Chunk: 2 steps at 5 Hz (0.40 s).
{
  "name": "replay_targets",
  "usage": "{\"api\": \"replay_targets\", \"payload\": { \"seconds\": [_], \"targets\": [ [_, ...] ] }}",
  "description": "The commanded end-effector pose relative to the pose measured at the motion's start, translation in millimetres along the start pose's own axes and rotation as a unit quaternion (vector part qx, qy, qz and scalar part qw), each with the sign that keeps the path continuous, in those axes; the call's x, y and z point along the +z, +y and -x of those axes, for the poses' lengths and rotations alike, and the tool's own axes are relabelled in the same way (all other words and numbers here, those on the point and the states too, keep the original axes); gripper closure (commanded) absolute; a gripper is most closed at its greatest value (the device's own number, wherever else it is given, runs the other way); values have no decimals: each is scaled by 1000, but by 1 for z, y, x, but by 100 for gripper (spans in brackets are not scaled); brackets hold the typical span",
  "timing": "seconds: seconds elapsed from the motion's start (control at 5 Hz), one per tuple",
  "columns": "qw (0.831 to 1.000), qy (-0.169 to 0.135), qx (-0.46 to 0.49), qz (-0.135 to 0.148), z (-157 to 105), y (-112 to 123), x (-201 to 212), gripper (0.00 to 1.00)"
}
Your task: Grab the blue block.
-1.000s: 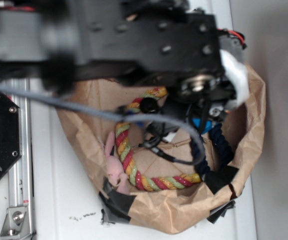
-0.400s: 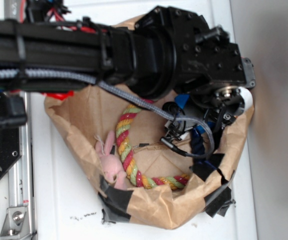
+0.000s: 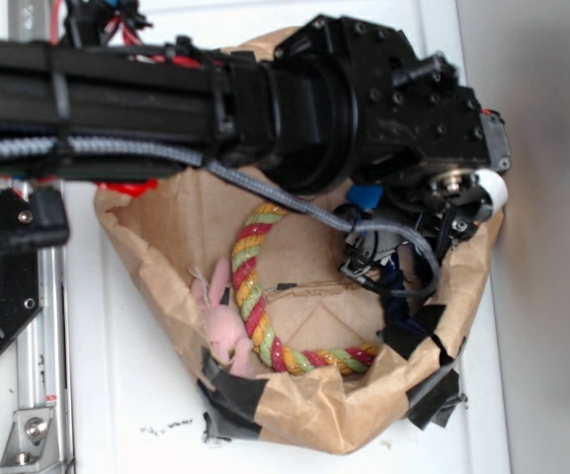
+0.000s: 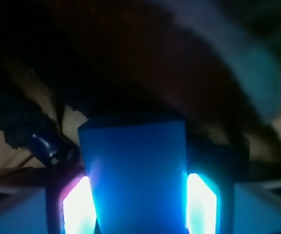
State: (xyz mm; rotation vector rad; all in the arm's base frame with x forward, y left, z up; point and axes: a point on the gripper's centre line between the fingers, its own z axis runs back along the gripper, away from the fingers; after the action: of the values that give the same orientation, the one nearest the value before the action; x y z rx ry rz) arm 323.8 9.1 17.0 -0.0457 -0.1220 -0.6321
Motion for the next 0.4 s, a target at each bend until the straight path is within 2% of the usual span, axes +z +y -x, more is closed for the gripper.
{"api": "replay_targets", "payload": {
  "seconds": [0.0, 0.2],
  "targets": [
    [999, -8, 32, 36, 12, -73, 30, 100],
    [997, -9, 69, 19, 21, -86, 62, 100]
  ]
}}
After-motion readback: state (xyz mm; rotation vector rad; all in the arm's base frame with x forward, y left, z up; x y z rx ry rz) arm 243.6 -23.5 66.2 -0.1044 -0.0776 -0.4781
